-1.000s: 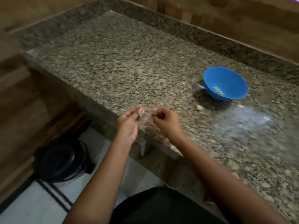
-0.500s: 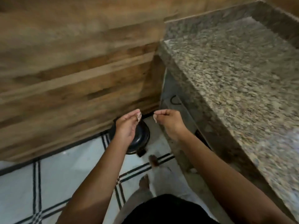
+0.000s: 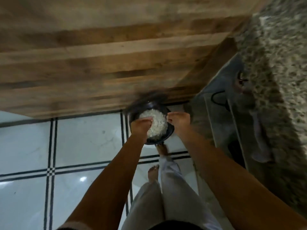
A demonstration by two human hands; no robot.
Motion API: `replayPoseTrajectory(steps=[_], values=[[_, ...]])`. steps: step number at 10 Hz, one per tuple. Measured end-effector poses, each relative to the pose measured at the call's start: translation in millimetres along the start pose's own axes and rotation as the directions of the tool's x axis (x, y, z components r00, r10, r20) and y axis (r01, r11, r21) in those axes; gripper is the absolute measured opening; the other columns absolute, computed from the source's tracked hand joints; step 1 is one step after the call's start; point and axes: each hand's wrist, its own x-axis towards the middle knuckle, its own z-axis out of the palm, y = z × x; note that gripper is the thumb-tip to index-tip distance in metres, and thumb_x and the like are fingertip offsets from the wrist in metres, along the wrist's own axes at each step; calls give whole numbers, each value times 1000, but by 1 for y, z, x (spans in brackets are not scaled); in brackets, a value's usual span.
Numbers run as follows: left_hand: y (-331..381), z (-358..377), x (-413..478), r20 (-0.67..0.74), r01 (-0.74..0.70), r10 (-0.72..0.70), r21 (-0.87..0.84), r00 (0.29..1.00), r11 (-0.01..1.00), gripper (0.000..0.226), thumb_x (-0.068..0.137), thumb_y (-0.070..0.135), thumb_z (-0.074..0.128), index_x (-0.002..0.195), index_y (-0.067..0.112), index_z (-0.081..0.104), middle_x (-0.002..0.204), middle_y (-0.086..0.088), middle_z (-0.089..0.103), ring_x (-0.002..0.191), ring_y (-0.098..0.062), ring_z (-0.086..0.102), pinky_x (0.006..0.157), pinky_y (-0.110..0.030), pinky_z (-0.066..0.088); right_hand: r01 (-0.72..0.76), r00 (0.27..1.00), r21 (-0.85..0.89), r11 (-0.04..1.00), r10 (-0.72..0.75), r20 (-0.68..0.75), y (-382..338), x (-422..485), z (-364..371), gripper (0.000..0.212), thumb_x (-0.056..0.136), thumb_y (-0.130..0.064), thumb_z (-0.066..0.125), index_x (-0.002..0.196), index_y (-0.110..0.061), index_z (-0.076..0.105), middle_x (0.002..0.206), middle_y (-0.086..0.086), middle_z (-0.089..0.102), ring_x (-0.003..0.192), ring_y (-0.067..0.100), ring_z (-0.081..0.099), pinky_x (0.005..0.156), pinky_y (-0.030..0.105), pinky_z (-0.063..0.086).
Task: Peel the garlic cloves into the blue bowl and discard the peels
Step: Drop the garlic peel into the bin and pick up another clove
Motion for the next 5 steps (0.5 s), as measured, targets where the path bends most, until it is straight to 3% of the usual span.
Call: replayPoseTrajectory(steps=[1,2,3,4,5], values=[[-15,7,42,-15,112,-112,26,994,993,23,90,-7,48,98,9,63,98,-9,60,73,-8,52,75,-24,45,-42,998,-111,993,37,-43,15,44,12,29,89,5,50,117,10,57,122,26,58,113,36,57,60,19,47],[-26,14,88,-84,165,-168,-41,982,985,38,93,-7,41,130,-2,48,132,-21,51,86,-18,56,68,-24,46,-66,997,-157,985,58,-57,29,77,24,32,90,5,48,121,9,55,126,27,55,115,37,55,62,22,47],[-30,24,108,-91,280,-294,-138,952,950,39,98,8,39,136,6,43,141,-14,45,124,-29,47,83,-31,45,-68,997,-122,990,62,-48,37,96,35,32,92,0,46,122,4,55,127,24,55,117,36,54,69,25,47],[-29,39,112,44,336,-337,-269,941,903,52,98,41,39,142,13,37,142,-9,44,128,-30,43,106,-39,37,-82,995,-153,985,89,39,43,86,52,32,96,-14,46,124,0,54,128,21,56,118,35,53,76,28,48],[-10,50,100,107,364,-348,-254,931,896,56,99,48,30,134,7,45,141,-14,43,132,-31,38,106,-37,32,-89,977,-241,966,132,169,51,79,64,44,100,-29,38,133,-2,45,139,20,45,129,35,42,103,42,36]])
